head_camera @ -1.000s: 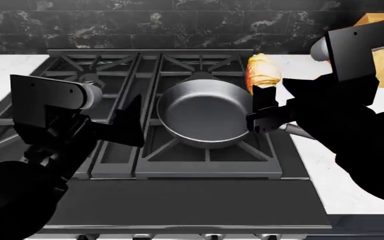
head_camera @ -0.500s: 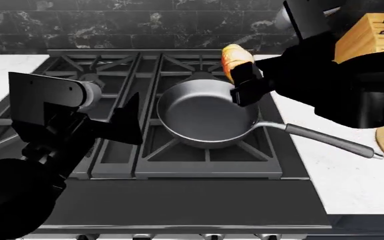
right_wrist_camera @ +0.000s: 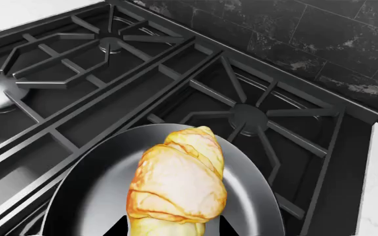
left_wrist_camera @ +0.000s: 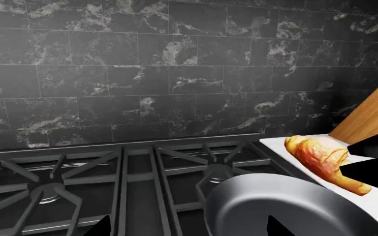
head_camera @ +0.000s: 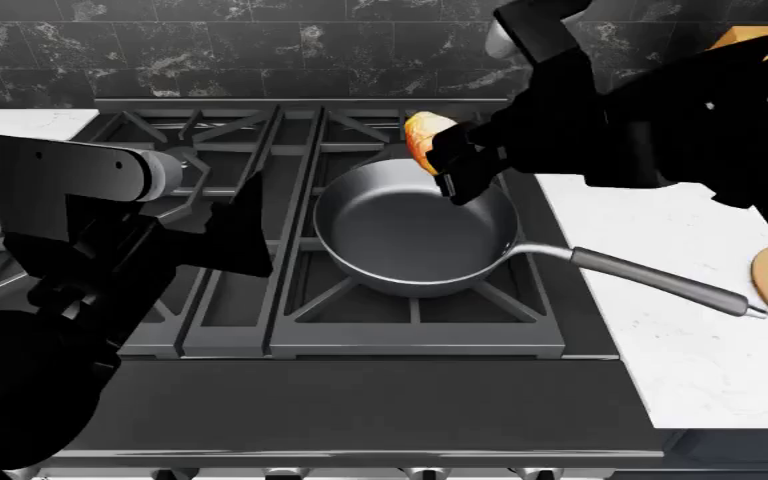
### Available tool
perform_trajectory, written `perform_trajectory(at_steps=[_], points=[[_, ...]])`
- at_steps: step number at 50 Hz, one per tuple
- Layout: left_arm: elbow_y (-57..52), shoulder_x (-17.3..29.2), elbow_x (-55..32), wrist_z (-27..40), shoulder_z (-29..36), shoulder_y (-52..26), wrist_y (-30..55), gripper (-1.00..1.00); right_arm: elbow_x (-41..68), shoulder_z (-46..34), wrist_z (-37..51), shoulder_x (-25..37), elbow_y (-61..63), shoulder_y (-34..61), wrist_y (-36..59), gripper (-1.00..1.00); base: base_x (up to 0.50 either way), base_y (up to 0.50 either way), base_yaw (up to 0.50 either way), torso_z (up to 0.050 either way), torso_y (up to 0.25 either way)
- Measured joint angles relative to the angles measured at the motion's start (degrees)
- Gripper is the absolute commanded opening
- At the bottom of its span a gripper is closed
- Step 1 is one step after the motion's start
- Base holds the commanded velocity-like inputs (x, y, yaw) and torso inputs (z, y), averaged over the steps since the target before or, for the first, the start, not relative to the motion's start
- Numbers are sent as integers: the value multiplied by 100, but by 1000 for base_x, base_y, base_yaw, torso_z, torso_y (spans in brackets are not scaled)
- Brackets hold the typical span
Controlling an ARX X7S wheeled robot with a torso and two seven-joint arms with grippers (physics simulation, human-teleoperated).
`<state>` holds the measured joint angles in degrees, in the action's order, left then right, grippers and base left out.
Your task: Pick the croissant and place it on the pan. Then turn on the stove to warm the croissant.
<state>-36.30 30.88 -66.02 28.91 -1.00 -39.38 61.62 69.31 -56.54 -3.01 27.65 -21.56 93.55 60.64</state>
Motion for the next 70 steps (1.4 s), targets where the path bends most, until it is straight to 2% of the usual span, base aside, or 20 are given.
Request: perform_trajectory(at_steps=[22, 51, 52, 70], points=[[57, 51, 3, 11, 9, -50, -66, 100, -962, -776, -1469, -879, -1866, -18, -712, -100, 0, 0, 0, 0, 0], [105, 83, 28, 0, 60, -37, -171, 100, -1274, -1139, -2001, -1256, -2551, -226, -875, -100, 0, 0, 0, 0, 0], [104, 85, 25, 2, 59, -37, -173, 100, -1277, -1145, -2003, -1257, -2550, -230, -873, 100, 0, 0, 0, 0, 0], [35, 126, -85, 64, 25, -1, -194, 100, -1208, -1044, -1790, -1082, -2115, -195, -744, 100, 0, 0, 0, 0, 0]])
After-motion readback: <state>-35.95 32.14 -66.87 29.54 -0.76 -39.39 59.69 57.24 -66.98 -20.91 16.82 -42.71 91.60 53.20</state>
